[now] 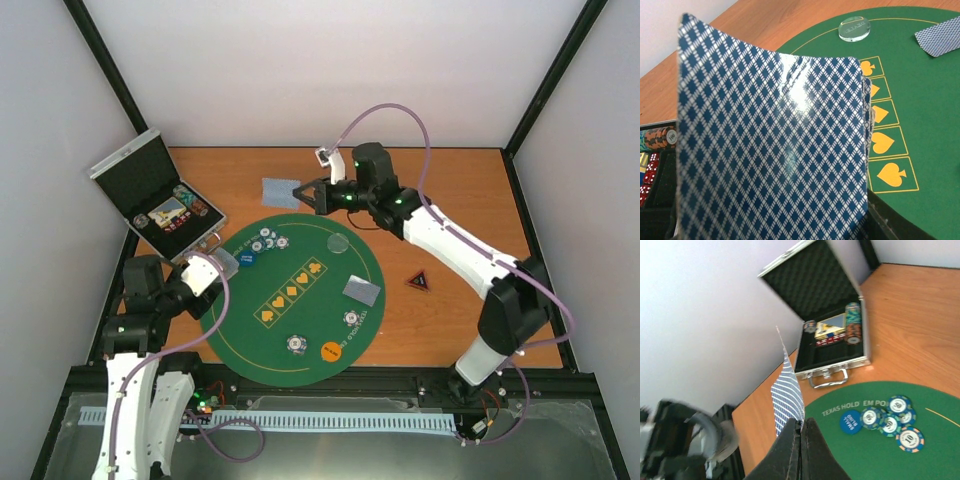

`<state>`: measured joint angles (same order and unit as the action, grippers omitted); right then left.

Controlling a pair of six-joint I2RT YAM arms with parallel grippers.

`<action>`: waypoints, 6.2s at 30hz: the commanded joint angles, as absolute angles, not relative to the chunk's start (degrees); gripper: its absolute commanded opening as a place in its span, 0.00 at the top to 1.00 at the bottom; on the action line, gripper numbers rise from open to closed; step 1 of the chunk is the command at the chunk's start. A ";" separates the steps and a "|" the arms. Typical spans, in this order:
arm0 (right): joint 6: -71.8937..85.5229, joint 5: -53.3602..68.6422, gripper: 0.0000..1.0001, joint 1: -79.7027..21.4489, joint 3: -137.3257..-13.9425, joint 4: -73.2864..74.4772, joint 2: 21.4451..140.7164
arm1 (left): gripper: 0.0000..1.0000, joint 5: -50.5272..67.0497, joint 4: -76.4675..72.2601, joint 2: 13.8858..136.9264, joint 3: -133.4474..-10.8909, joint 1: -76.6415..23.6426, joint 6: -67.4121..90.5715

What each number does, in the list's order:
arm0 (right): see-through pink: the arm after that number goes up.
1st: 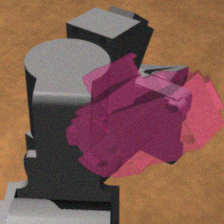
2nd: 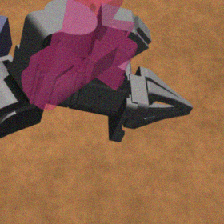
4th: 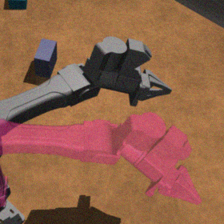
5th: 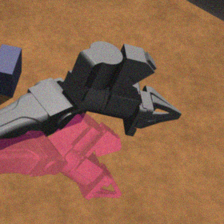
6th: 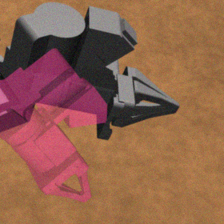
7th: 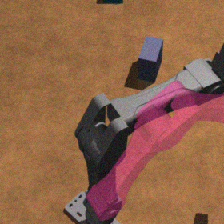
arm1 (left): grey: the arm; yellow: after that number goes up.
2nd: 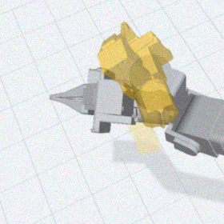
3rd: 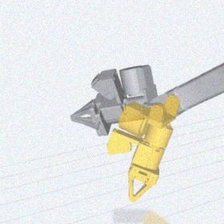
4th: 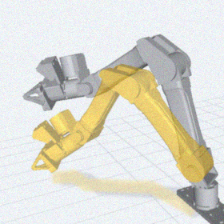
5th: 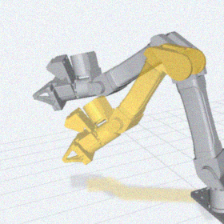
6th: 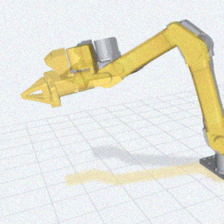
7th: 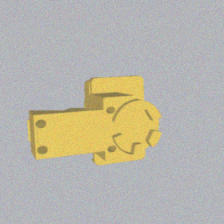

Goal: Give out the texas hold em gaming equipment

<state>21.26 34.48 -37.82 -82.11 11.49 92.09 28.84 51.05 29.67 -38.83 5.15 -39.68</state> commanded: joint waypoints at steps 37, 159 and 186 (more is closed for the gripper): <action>50.36 9.25 0.78 -37.88 -76.95 -7.91 119.68 | 0.53 28.06 48.73 27.12 -39.31 5.62 -38.49; 28.89 20.90 0.97 -27.05 -55.14 16.30 72.29 | 0.52 33.88 56.72 27.88 -43.12 5.62 -45.85; 54.89 14.37 0.96 -23.99 -23.06 1.03 68.58 | 0.52 33.52 56.67 28.33 -43.30 5.62 -45.93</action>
<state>50.17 15.40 -24.40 -24.12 4.34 68.58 32.77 57.43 28.32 -41.10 5.15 -45.15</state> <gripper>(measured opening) 0.036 0.482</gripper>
